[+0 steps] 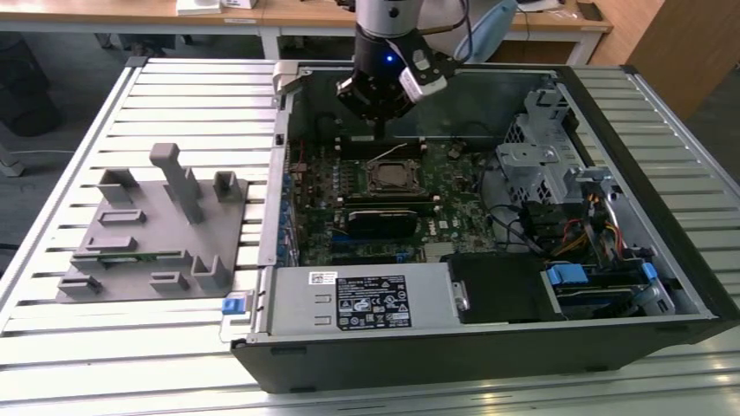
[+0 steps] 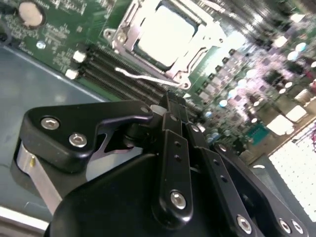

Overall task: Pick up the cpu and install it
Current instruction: 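Install the first cpu locking lever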

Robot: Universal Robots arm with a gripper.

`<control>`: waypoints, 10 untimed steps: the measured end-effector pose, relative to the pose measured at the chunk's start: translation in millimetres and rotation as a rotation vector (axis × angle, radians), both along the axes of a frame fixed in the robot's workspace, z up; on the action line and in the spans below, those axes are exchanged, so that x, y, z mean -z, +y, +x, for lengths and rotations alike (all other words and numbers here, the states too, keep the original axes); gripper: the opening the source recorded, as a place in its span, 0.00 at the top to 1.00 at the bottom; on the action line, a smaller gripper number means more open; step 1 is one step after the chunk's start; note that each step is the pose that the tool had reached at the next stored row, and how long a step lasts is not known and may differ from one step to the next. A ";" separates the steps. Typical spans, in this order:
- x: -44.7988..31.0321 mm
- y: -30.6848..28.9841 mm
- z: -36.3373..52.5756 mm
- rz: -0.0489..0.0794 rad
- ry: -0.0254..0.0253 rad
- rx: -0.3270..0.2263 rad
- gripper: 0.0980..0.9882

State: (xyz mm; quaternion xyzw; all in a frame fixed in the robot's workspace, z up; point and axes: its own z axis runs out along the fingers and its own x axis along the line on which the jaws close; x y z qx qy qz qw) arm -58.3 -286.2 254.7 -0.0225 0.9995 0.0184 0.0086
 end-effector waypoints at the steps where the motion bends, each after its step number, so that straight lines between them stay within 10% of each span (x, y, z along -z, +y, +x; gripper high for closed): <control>1: 0.6 -0.3 0.4 0.009 0.0000 0.000 0.97; 10: 11.2 -0.6 4.4 0.010 -0.0001 0.037 0.97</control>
